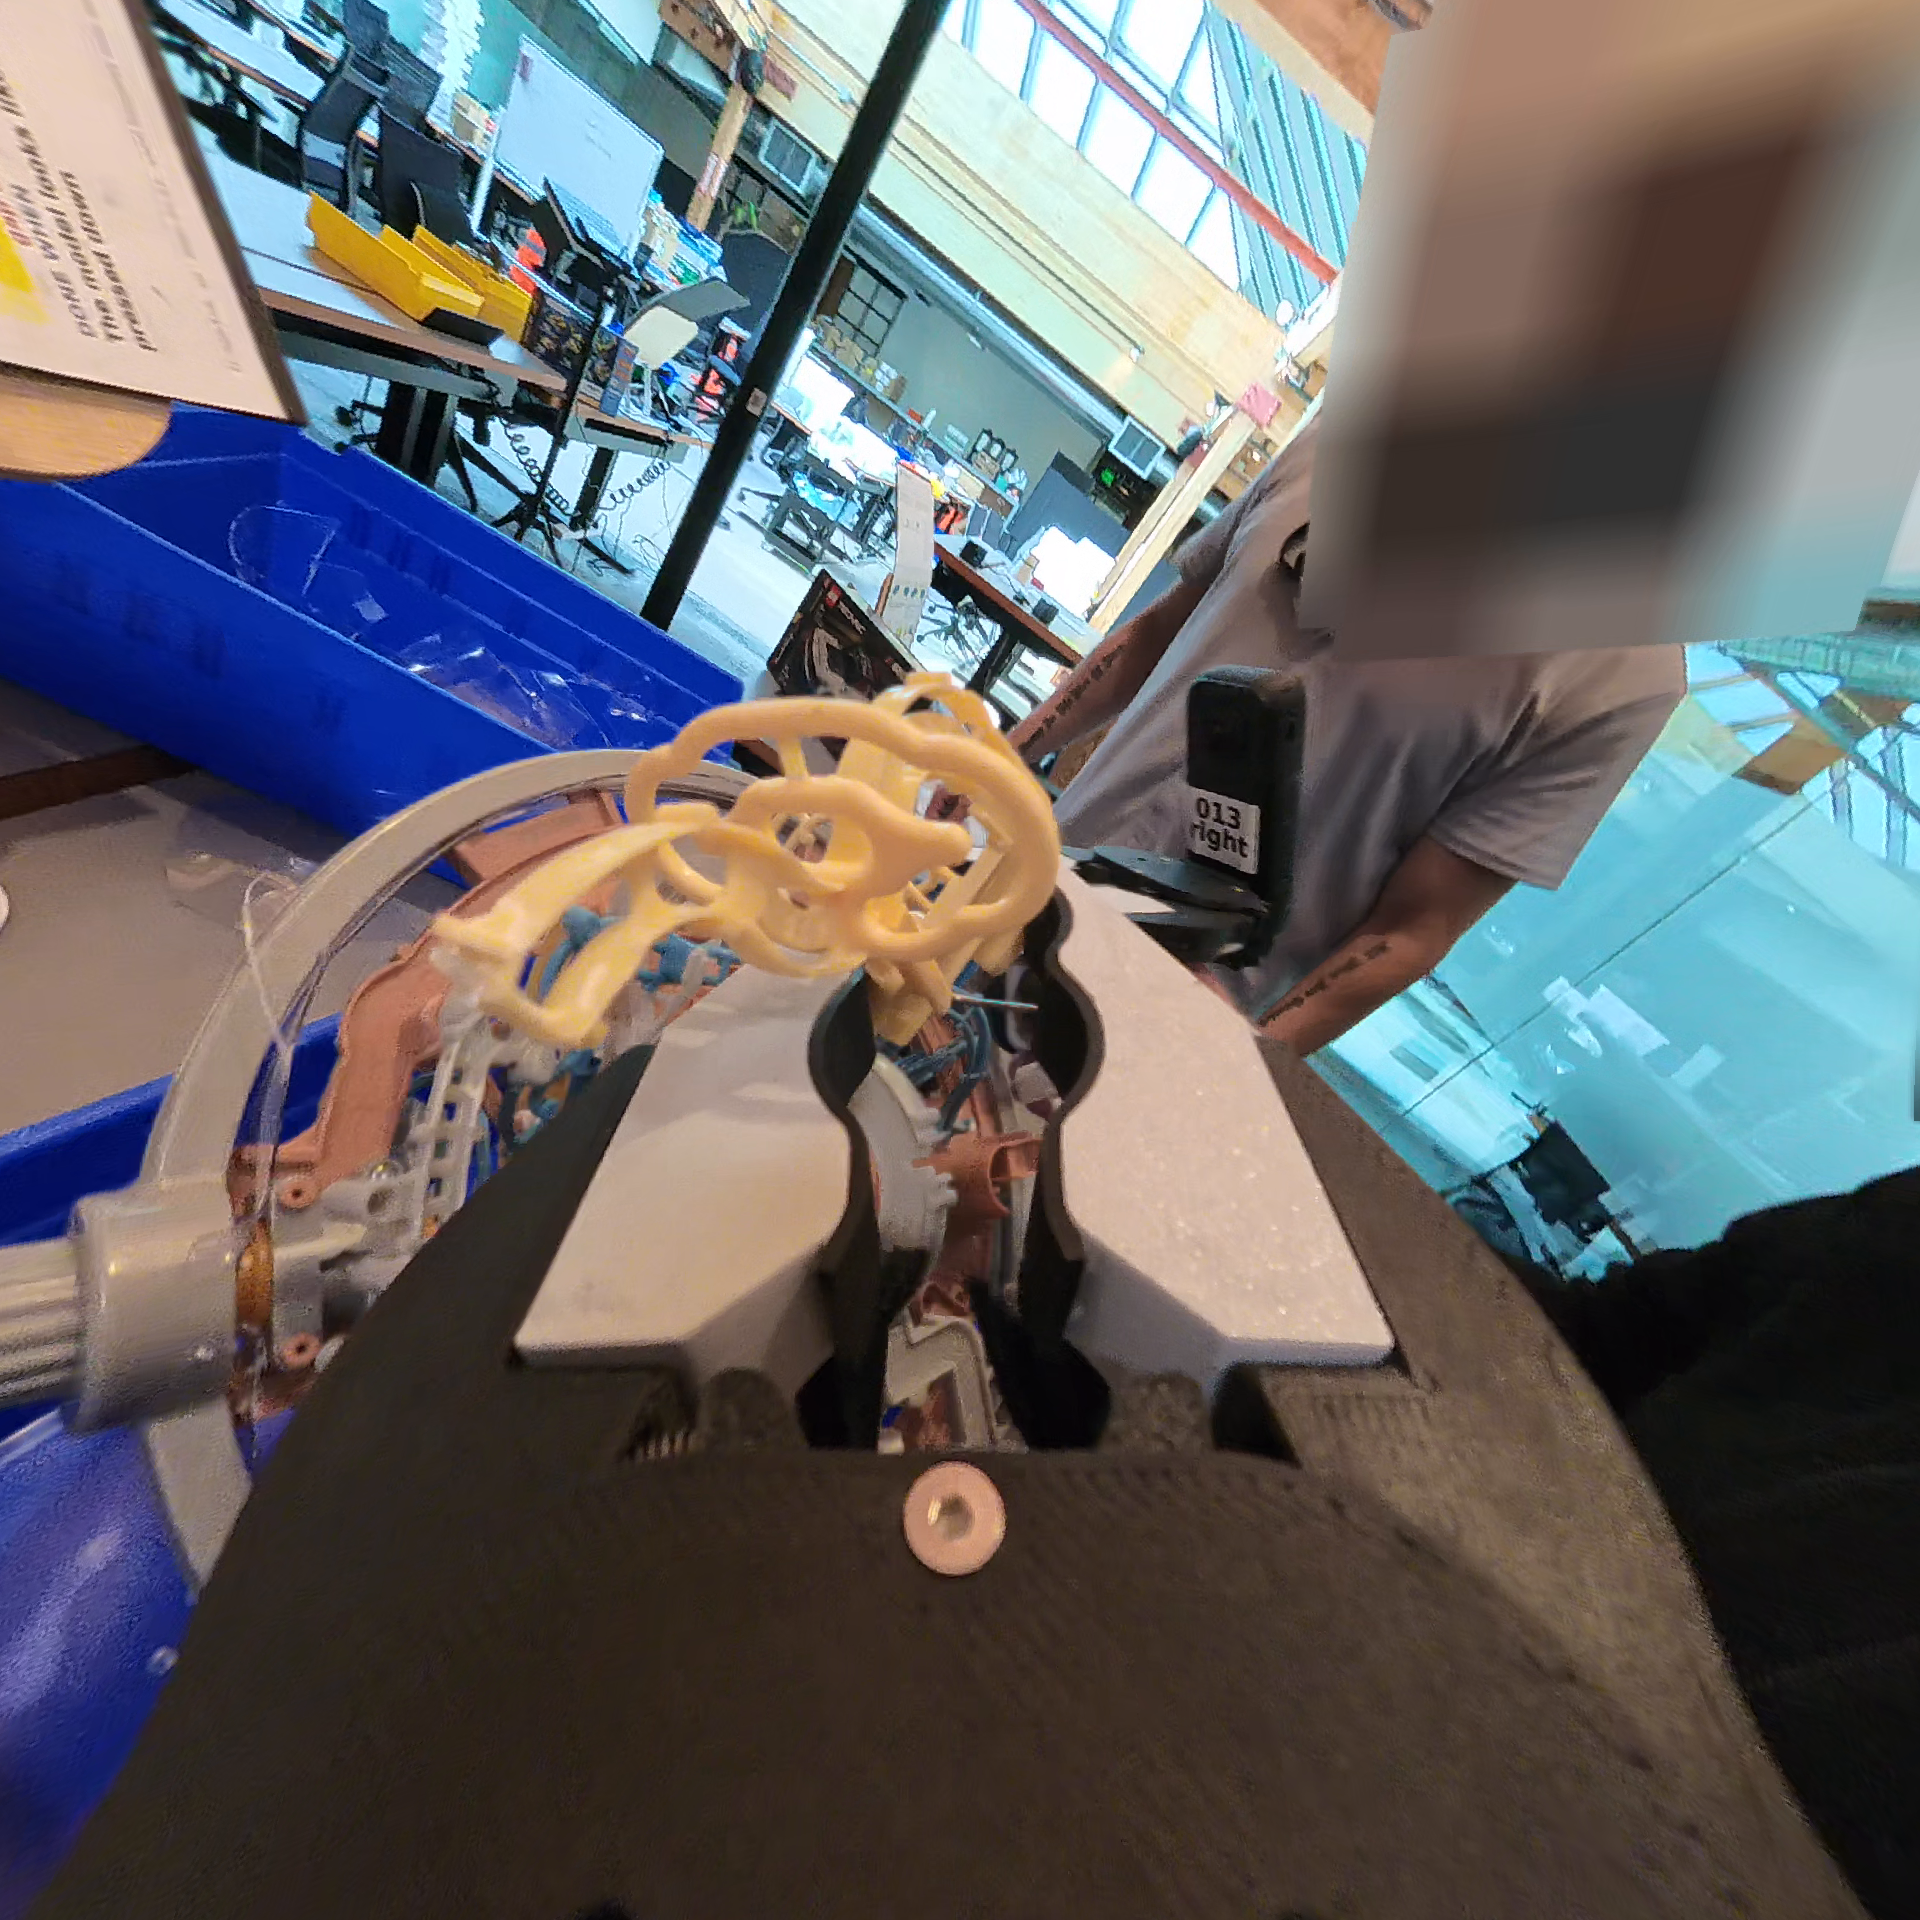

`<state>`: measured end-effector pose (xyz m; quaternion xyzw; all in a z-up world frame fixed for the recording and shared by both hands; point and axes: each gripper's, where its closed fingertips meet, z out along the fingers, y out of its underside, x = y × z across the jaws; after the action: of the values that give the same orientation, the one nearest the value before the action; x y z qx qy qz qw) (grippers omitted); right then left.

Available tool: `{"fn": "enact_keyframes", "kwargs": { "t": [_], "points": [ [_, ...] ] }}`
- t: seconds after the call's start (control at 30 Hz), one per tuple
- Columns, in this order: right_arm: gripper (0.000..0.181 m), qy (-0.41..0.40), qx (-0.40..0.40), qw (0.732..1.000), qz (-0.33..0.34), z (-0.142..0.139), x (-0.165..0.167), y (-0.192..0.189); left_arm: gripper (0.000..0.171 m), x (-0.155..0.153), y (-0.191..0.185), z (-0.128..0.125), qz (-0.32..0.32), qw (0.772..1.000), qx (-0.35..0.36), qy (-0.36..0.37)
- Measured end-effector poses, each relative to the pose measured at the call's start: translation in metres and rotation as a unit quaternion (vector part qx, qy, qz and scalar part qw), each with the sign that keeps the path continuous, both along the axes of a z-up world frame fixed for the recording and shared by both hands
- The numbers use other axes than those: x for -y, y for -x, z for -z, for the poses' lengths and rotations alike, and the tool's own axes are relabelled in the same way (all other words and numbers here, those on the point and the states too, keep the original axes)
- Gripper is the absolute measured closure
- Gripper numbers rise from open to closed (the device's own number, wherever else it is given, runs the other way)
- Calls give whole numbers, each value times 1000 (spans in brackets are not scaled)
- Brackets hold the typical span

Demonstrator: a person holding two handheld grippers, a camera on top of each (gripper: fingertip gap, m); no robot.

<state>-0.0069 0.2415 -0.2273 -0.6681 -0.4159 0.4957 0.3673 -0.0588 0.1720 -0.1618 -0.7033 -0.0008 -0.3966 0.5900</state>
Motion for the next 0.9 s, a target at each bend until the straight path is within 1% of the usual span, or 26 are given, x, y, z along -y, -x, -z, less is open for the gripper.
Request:
{"fn": "enact_keyframes", "kwargs": {
  "t": [0.03,0.07,0.1,0.13,0.2,0.27,0.3,0.37,0.4,0.43,0.47,0.5,0.57,0.63,0.67,0.73,0.77,0.8,0.83,0.87,0.9],
  "points": [
    [139,-18,9,1000,19,-2,-7,-4,148,-2,3,1,-6,1000,5,0],
    [137,-41,13,998,36,-7,-11,-10,148,-4,4,0,-11,1000,12,-1],
    [142,-55,-1,998,42,-16,-11,-15,148,-5,5,0,-16,1000,20,-4],
    [147,-64,-22,997,31,-30,-4,-18,148,-6,5,-1,-16,1000,25,-6],
    [152,-85,-47,995,-34,-52,27,-16,148,-9,0,1,-16,1000,5,-4],
    [150,-89,-40,990,-100,-60,58,-5,148,-14,-3,2,-16,1000,1,6],
    [149,-104,-30,987,-118,-60,69,3,148,-15,-7,1,-10,1000,1,3],
    [147,-113,3,983,-142,-49,82,20,148,-18,-13,-2,-3,1000,4,-2],
    [155,-110,23,981,-155,-41,87,26,148,-18,-17,-3,2,1000,3,-2],
    [177,-119,41,979,-158,-34,86,30,148,-19,-21,-2,5,1000,-5,0],
    [181,-124,53,979,-153,-29,82,31,148,-21,-21,1,0,1000,-22,6],
    [181,-121,55,980,-149,-28,77,32,148,-21,-20,3,-1,999,-32,10],
    [181,-101,24,980,-167,-33,79,31,148,-21,-21,2,9,999,-29,12],
    [181,-52,-16,982,-182,-41,79,31,147,-22,-21,2,23,999,-34,24],
    [181,-30,-28,982,-184,-42,77,30,141,-22,-21,2,27,999,-39,26],
    [181,4,-49,984,-169,-43,66,30,120,-20,-22,5,28,995,-88,30],
    [181,23,-56,984,-169,-42,63,29,113,-18,-18,5,18,993,-111,30],
    [181,39,-67,982,-172,-42,61,28,112,-17,-15,8,8,990,-138,37],
    [181,46,-75,981,-175,-43,61,27,115,-15,-12,14,1,984,-175,42],
    [181,47,-75,981,-174,-42,61,27,117,-14,-8,21,-7,975,-214,56],
    [181,44,-70,982,-170,-40,60,28,115,-14,-4,26,-18,968,-243,68]
  ]
}}
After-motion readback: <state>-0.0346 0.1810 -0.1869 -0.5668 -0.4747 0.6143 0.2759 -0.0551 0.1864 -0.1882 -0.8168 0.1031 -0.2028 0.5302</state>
